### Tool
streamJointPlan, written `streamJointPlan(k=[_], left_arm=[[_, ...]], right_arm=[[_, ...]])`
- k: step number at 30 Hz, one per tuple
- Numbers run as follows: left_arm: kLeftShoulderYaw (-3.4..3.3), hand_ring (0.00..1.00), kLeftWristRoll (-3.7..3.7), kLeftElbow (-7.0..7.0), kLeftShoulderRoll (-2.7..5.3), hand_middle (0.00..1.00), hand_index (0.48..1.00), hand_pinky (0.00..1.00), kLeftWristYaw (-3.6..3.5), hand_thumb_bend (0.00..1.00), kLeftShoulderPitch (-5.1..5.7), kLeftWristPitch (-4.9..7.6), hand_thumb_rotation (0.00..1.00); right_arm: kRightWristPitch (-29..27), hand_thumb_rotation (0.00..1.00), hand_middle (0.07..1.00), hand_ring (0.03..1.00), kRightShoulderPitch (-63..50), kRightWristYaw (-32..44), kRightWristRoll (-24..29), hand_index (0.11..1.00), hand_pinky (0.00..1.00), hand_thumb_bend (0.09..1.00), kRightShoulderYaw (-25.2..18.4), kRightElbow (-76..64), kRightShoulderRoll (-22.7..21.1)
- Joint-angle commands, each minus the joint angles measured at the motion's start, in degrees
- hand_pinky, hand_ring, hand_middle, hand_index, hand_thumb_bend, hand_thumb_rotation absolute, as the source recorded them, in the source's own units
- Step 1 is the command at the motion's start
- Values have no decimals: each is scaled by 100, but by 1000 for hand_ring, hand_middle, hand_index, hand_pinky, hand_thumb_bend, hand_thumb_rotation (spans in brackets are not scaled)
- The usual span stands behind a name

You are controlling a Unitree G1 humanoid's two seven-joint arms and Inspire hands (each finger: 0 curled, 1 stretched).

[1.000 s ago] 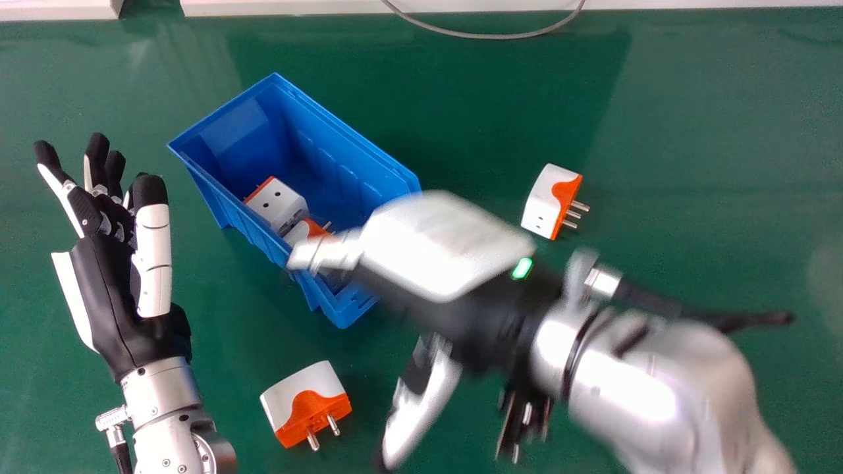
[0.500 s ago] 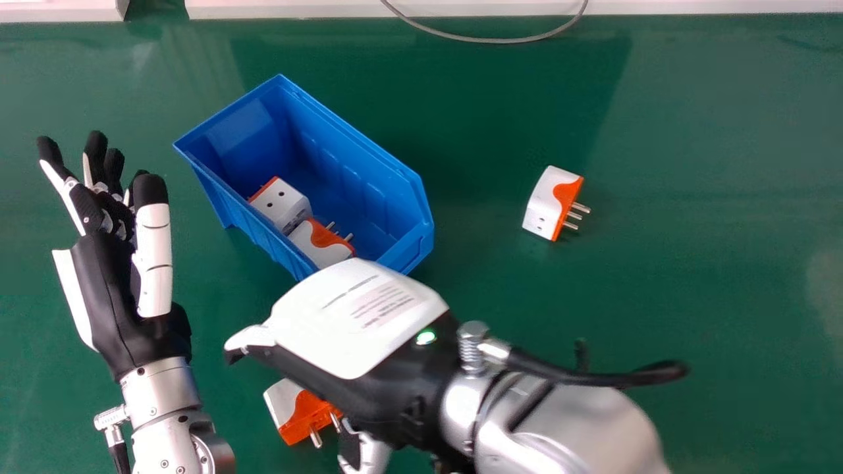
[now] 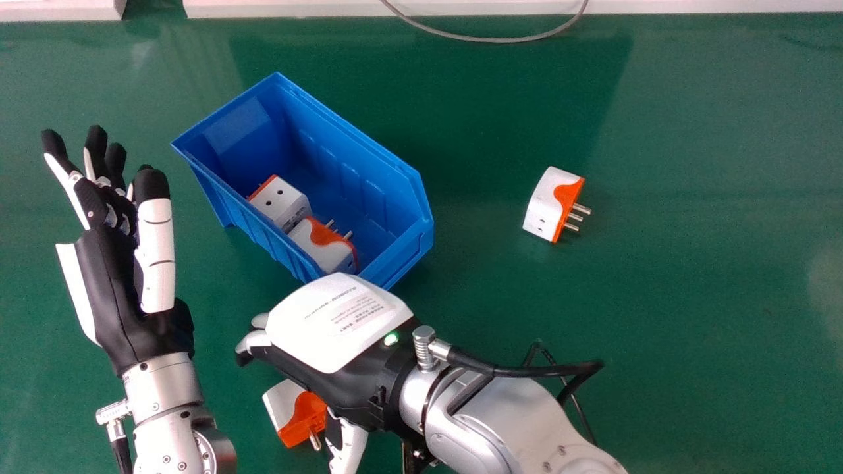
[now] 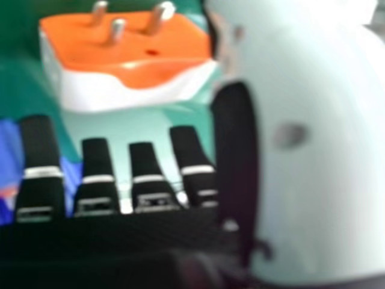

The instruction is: Pick all objects and put in blue box

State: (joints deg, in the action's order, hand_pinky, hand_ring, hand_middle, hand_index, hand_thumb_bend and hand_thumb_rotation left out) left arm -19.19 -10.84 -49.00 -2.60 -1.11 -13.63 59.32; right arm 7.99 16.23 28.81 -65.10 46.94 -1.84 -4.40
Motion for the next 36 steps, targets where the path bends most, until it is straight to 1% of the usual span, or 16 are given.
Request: streamJointPlan(k=[1,4,5,6,8,9,10,14,15,18,19,25,31,33,35,36], left_arm=[[14,981,-23,61,7,989,990,926,-33,710,-12,118,725],[14,979,-69,72,17,987,986,927,-70,708,1,116,721],[15,980,-78,90,28,987,985,928,-70,702,11,110,719],[13,980,-87,98,38,987,986,928,-70,700,16,110,718],[12,980,-81,100,41,985,985,929,-62,691,22,104,717],[13,981,-70,97,39,985,985,930,-55,687,25,100,718],[14,982,-57,95,36,985,985,931,-47,684,29,96,719],[15,982,-64,93,42,986,985,932,-50,681,37,90,720],[17,982,-75,98,44,985,985,932,-60,681,40,77,720],[13,981,-51,99,50,985,985,931,-25,682,42,69,719],[10,980,-26,88,48,984,984,929,0,681,39,77,717],[-5,975,-57,83,67,978,978,923,4,684,40,59,713],[-32,970,33,11,24,972,972,915,89,701,24,76,708],[-28,967,64,23,25,970,970,911,124,706,30,69,709],[-24,964,52,25,29,967,967,907,125,714,27,72,710],[-22,963,26,18,28,966,966,906,106,717,22,69,709]], right_arm=[[-80,0,809,771,125,-295,105,742,594,688,-31,235,106],[-155,0,760,719,134,-645,175,693,569,693,-31,510,71],[-169,0,721,667,119,-794,200,677,535,697,-35,584,76],[-173,0,710,652,98,-940,248,673,525,698,-51,657,102],[-135,0,615,589,10,-1251,397,612,476,636,-113,788,215],[-123,0,554,514,-32,-1364,501,578,410,594,-149,836,274],[-136,0,526,461,-66,-1469,595,562,362,565,-174,862,312],[-257,0,505,402,-123,-1683,761,537,325,529,-164,798,299],[-318,0,504,396,-132,-1786,786,534,322,526,-155,804,285],[-393,0,505,394,-140,-1961,812,533,309,516,-122,802,274],[-418,0,509,398,-137,-1980,836,534,300,511,-123,795,269],[-652,0,520,410,-144,-2131,1016,531,286,499,-152,672,216],[-827,0,538,441,-312,-2208,1213,506,303,496,-305,53,114],[-796,0,541,449,-358,-2124,1186,500,309,495,-348,-188,77],[-824,0,543,461,-418,-2084,1199,491,317,495,-422,-489,17],[-864,0,543,463,-443,-2072,1223,486,319,495,-468,-649,-29]])
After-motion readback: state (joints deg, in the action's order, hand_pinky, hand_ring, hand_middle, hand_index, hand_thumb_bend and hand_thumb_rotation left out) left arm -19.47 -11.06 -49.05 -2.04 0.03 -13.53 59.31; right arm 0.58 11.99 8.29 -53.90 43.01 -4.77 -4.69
